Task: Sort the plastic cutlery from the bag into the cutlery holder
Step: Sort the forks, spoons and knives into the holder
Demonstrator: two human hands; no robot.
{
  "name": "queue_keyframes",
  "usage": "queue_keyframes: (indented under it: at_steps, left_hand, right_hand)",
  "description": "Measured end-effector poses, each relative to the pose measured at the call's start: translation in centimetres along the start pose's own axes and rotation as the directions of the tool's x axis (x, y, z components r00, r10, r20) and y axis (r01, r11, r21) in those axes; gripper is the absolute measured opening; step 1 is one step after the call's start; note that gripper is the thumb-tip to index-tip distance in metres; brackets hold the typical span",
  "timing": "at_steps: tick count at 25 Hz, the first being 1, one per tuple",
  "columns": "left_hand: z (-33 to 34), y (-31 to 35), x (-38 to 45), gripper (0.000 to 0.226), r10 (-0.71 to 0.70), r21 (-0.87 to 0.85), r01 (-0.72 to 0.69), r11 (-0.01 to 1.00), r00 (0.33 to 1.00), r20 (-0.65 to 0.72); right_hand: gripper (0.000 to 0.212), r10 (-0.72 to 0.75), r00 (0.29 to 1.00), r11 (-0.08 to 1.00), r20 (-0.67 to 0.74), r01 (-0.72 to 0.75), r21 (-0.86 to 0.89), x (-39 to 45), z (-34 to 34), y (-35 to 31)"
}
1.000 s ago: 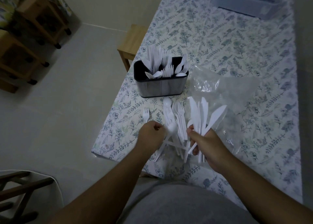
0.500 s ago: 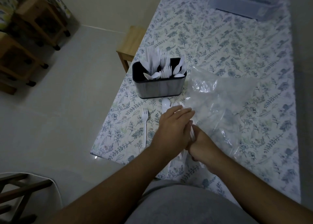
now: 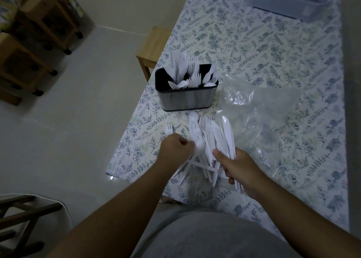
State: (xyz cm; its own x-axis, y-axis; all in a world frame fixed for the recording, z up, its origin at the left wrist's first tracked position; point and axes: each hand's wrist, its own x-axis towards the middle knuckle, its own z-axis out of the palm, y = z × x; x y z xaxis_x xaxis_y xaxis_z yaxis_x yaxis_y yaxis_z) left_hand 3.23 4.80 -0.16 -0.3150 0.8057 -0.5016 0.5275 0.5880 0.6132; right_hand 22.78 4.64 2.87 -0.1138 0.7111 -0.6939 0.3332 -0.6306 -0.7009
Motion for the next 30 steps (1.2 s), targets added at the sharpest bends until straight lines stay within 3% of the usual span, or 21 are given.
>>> queue_keyframes:
  at_steps: [4,9,12,15,18,21,25,30]
  left_hand:
    - [0.9,0.7,0.0,0.034,0.046,0.067,-0.050,0.997,0.997,0.057]
    - [1.4,-0.2,-0.5,0.021,0.085,0.083,-0.092,0.992,0.992,0.089]
    - [1.2,0.4,0.2,0.023,0.026,0.018,-0.026,0.999,0.999,0.019]
    - [1.1,1.5,1.0,0.037,-0.021,0.043,0.019,0.999,0.999,0.043]
    - [1.3,2.1,1.9,0.032,-0.059,0.050,0.057,0.997,0.998,0.039]
    - [1.3,2.1,2.4,0.030,-0.080,0.000,0.080,0.997,0.996,0.046]
    - [1.2,1.3,2.5,0.020,-0.090,-0.091,0.098,0.991,0.992,0.086]
    - [0.1,-0.2,3.0,0.014,-0.136,-0.370,0.142,0.918,0.990,0.044]
  right_hand:
    - [0.024,-0.006,1.000,1.000,-0.001,0.006,0.022,-0.1,0.1,0.1]
    - [0.022,0.006,1.000,1.000,-0.015,-0.006,0.030,0.3,0.0,0.6]
    - [0.021,0.007,1.000,0.999,-0.010,-0.007,0.046,0.3,0.1,0.5]
    - [0.020,0.003,1.000,0.999,-0.003,-0.003,0.050,0.4,0.1,0.3]
    - [0.016,-0.041,0.997,0.999,-0.059,0.041,-0.009,0.4,0.2,0.3]
    - [0.014,-0.094,0.983,0.995,-0.156,0.088,-0.043,0.8,-0.2,0.4]
    - [0.014,-0.070,0.985,0.997,-0.159,0.072,0.008,1.2,-0.5,0.8]
    - [0.015,-0.055,0.989,0.998,-0.138,0.059,0.019,1.1,-0.5,1.0]
